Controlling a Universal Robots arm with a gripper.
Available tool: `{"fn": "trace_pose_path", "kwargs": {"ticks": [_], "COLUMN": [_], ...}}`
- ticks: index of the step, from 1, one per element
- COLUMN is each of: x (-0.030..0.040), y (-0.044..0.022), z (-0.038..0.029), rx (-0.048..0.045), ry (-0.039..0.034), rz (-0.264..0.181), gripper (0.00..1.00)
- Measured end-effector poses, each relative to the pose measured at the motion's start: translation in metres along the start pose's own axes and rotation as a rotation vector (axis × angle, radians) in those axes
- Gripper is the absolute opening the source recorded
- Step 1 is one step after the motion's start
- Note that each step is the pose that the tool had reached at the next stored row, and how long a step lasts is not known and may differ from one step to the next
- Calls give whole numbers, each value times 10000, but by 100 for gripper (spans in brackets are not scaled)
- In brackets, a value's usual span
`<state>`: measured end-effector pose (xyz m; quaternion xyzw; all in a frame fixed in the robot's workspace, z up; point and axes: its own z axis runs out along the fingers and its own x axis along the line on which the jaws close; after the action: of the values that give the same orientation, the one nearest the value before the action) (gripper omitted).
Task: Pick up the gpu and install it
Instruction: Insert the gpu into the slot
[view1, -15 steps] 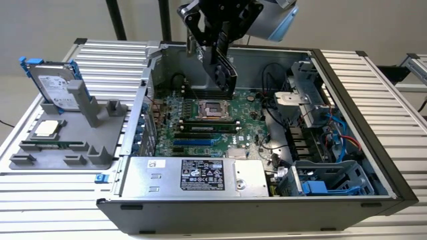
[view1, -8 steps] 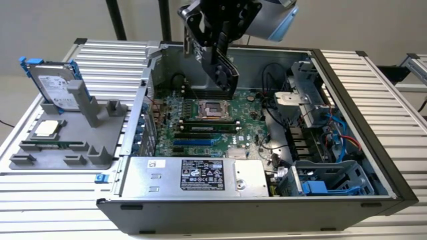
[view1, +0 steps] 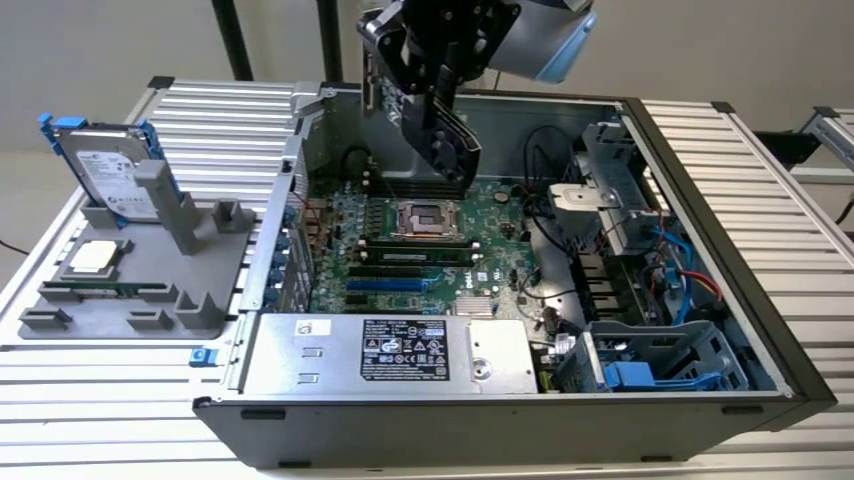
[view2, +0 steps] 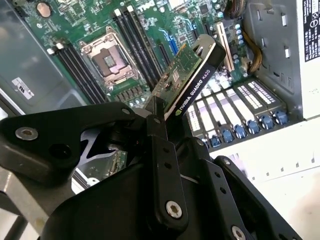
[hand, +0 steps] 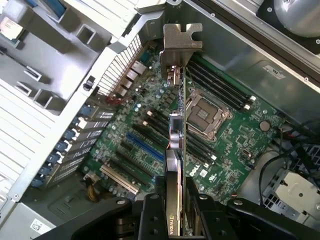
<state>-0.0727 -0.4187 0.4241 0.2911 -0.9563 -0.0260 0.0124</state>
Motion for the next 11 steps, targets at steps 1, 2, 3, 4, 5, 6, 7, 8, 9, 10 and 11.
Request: {"fn": "trace_pose_path", "kwargs": {"ticks": [1, 2, 3, 4, 5, 6, 7, 8, 9, 10, 11], "x": [0, 0, 0, 0, 0, 0, 0, 0, 0, 0, 0], "y": [0, 0, 0, 0, 0, 0, 0, 0, 0, 0, 0], "z": [0, 0, 0, 0, 0, -1, -1, 0, -1, -1, -1], "rx": [1, 2, 2, 3, 4, 5, 6, 7, 8, 9, 10], "ry": [5, 10, 16, 22, 28, 35, 41, 48, 54, 60, 66], "rz": [-87, -181, -286, -382, -499, -609, -718, -831, -940, -1050, -1154], "gripper": [0, 0, 0, 0, 0, 0, 0, 0, 0, 0, 0]}}
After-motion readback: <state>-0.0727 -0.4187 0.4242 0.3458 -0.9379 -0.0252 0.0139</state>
